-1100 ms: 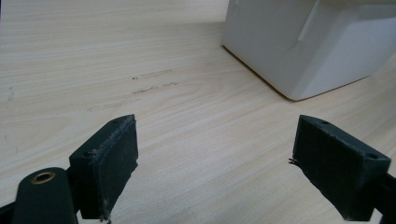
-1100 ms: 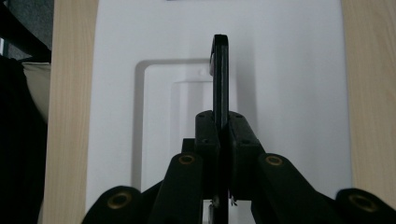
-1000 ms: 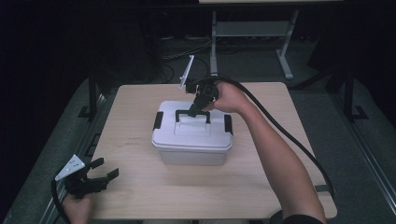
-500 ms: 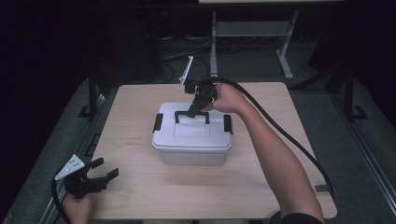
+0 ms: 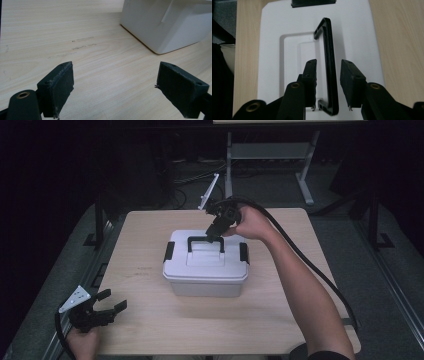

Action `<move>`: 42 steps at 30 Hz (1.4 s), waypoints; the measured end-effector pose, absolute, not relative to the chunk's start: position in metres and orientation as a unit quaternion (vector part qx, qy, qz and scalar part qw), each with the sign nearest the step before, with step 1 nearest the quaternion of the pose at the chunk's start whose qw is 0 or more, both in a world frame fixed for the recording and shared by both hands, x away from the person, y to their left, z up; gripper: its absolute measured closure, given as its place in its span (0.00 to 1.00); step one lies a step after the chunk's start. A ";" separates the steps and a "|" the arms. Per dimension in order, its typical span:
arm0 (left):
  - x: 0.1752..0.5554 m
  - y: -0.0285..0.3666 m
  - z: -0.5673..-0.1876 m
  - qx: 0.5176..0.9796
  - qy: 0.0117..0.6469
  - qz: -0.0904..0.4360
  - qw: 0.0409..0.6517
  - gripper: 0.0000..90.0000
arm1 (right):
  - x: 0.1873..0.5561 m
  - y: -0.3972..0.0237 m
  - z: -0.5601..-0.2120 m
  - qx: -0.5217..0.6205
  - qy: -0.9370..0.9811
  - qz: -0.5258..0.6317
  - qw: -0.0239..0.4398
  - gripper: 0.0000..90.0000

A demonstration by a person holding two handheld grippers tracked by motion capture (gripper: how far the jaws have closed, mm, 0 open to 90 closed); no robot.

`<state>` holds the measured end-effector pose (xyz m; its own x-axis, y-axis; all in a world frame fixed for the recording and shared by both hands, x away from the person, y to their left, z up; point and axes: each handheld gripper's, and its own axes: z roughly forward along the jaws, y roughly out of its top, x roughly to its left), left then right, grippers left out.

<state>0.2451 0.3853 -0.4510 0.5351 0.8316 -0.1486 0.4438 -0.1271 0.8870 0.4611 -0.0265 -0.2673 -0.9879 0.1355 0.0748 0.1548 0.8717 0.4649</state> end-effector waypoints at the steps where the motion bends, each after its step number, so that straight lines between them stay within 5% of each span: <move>1: 0.245 0.386 -0.451 0.725 0.440 0.196 0.492 0.15 | 0.461 -0.029 -0.266 -0.076 -0.967 -0.242 0.016 0.72; 42: 0.245 0.386 -0.451 0.728 0.440 0.197 0.488 0.15 | 0.434 -0.102 -0.277 -0.138 -0.955 -0.261 0.009 0.48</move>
